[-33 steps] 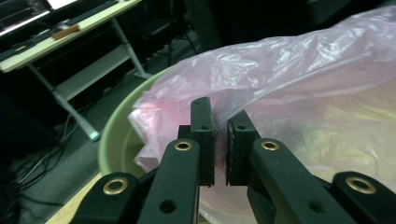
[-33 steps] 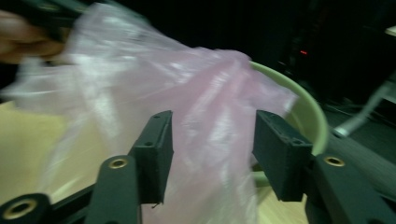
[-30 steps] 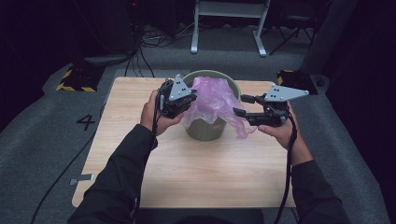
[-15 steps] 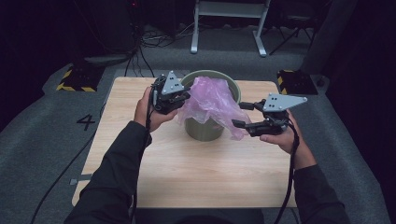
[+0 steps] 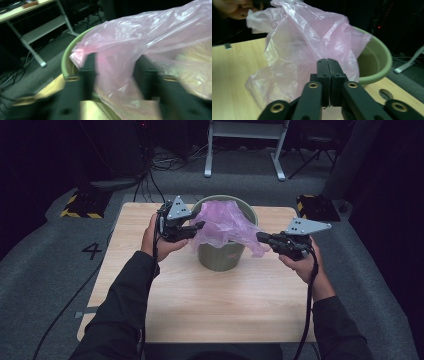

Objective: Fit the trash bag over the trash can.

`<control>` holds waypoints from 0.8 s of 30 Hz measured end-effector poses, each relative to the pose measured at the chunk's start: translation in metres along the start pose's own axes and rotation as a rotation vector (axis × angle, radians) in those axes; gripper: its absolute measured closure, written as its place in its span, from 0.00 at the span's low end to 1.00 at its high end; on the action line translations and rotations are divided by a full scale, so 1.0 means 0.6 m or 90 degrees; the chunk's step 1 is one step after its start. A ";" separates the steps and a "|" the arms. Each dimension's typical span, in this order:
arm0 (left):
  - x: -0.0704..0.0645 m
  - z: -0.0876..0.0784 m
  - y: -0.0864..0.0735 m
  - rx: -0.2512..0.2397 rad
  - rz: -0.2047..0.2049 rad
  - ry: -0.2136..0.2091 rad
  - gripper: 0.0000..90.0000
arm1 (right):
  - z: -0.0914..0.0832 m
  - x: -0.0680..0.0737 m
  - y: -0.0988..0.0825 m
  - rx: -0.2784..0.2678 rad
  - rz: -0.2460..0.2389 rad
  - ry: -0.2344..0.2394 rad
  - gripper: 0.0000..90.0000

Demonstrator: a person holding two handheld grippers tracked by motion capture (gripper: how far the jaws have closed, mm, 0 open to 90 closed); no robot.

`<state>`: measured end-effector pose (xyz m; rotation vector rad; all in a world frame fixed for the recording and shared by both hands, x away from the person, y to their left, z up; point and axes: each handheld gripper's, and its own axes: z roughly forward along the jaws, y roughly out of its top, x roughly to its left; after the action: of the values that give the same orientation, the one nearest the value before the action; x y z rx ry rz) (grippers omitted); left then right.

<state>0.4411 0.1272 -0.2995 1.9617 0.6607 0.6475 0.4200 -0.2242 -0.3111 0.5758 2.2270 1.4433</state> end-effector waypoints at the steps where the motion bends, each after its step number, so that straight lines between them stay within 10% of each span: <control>1: -0.002 -0.003 -0.001 0.001 -0.002 0.000 0.39 | -0.001 -0.001 0.001 -0.005 0.004 -0.009 1.00; 14: -0.084 -0.082 -0.006 -0.083 0.062 -0.042 0.29 | -0.003 -0.008 0.004 -0.015 0.038 -0.047 1.00; 24: -0.141 -0.033 0.005 -0.056 0.128 -0.089 0.34 | 0.000 -0.009 0.007 -0.013 0.044 -0.050 1.00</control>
<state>0.3678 0.0806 -0.3032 1.9850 0.3458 0.6431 0.4248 -0.2254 -0.3068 0.6963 2.1492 1.4501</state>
